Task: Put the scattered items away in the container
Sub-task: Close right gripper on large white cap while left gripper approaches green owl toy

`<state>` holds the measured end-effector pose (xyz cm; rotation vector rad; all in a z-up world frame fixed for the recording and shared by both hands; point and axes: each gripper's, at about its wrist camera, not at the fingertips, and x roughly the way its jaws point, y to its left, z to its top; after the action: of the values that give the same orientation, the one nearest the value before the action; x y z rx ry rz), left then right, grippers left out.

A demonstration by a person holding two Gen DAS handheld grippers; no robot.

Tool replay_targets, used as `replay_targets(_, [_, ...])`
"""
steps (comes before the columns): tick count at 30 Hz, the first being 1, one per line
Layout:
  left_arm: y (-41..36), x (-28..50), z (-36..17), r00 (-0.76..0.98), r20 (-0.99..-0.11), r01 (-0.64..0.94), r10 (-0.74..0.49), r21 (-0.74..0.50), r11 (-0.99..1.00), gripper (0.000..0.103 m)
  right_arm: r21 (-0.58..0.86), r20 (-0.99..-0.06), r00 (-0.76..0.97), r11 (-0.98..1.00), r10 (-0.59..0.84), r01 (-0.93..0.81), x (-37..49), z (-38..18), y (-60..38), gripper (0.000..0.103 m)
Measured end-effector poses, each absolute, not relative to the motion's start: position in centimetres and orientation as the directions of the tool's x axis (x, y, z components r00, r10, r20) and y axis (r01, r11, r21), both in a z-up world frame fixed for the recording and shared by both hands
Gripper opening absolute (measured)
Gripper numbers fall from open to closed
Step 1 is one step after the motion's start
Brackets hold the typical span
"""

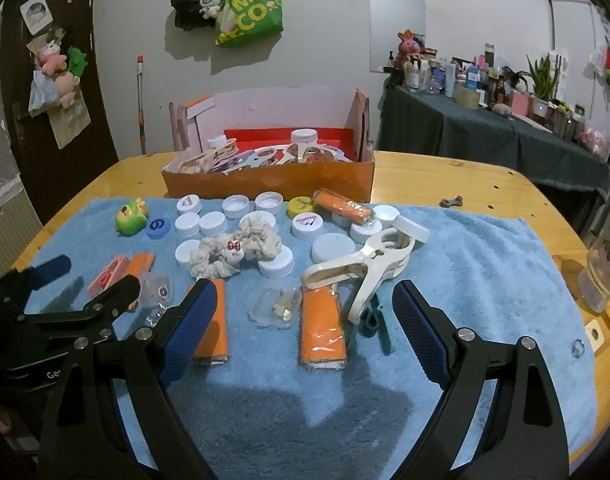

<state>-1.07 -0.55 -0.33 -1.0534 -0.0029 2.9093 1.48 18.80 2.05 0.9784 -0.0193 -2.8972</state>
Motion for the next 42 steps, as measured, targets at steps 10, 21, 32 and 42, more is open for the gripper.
replay_targets(10, [-1.3, -1.9, 1.5, -0.767, -0.639, -0.079, 0.062, -0.001, -0.997, 0.103, 0.028, -0.614, -0.787, -0.998, -0.063, 0.057, 0.0, 3.4, 19.8, 0.09])
replay_targets(21, [-3.2, -5.8, 3.5, -0.755, -0.652, -0.135, 0.069, 0.051, -0.99, 0.103, 0.073, -0.675, -0.734, -0.997, -0.073, 0.032, -3.5, 3.6, 21.4, 0.09])
replay_targets(32, [-5.5, -11.3, 3.6, -0.676, -0.727, -0.201, 0.121, 0.024, -0.979, 0.103, 0.17, -0.756, -0.644, -0.985, -0.122, -0.013, -8.2, 2.5, 24.7, 0.09])
replay_targets(42, [-6.1, -15.3, 0.9, -0.603, -0.791, -0.223, 0.101, 0.046, -0.974, 0.103, 0.132, -0.782, -0.618, -0.991, -0.079, -0.039, -11.0, 2.1, 26.3, 0.09])
